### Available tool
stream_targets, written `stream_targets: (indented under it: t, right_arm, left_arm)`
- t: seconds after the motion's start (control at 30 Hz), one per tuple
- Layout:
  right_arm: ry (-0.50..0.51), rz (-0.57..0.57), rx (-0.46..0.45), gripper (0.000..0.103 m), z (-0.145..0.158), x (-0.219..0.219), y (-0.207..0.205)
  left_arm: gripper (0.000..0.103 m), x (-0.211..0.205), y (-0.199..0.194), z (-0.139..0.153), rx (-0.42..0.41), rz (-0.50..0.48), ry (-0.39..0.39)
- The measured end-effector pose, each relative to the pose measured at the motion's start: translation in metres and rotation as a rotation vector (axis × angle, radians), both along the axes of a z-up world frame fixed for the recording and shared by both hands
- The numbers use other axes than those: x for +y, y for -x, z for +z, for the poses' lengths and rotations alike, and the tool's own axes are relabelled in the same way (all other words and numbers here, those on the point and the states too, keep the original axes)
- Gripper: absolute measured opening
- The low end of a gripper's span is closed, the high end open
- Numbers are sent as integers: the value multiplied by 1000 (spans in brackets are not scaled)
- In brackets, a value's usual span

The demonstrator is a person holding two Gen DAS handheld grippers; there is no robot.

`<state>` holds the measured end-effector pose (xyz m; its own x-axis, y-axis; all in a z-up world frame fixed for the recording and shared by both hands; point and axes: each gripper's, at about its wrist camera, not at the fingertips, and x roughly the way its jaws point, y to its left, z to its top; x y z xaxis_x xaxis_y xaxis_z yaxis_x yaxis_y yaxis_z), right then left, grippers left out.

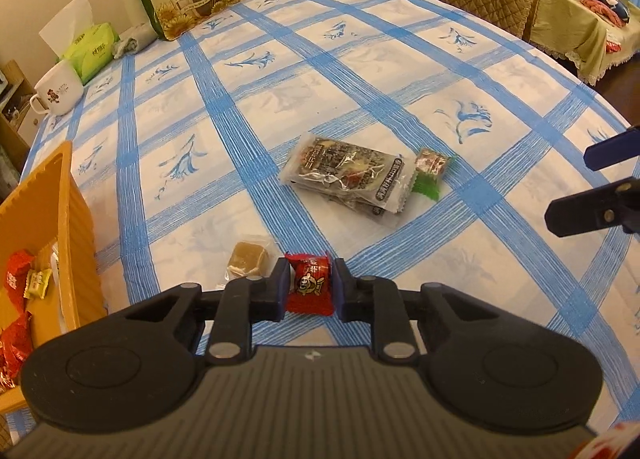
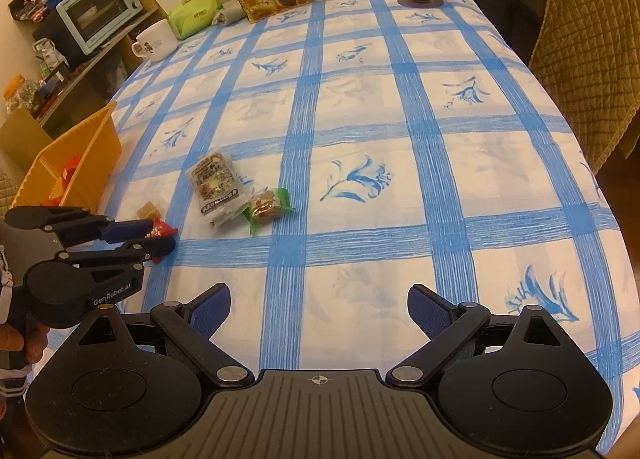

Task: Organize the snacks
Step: 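Grasp the red wrapped candy with the left tool, then grasp the green-wrapped candy with the right tool while the left tool holds the red candy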

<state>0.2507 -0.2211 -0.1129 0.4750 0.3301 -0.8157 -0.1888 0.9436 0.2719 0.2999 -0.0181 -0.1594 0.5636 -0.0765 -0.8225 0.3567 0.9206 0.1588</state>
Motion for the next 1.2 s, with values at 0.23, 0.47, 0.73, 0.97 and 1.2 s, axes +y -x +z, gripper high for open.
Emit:
stream_targets:
  t: [0.23,0.47,0.73,0.97,1.2]
  right_arm:
    - [1,45,-44,94,-1,8,-10]
    - [15,202,-143,79,-4,30,-25]
    - [23,429,-219,55,-23,54,-62]
    - [2,566,-199,54,-34,61,-74]
    - [27,623,-172,54,-32,64,-59]
  left_arm:
    - [17,14,0,4,31,64,64]
    - [17,31,8,10,41,135,94]
    - [16,50,19,15,47,215,105]
    - [16,63,33,16,57,272,116]
    - [16,68,40,17,63,294,131]
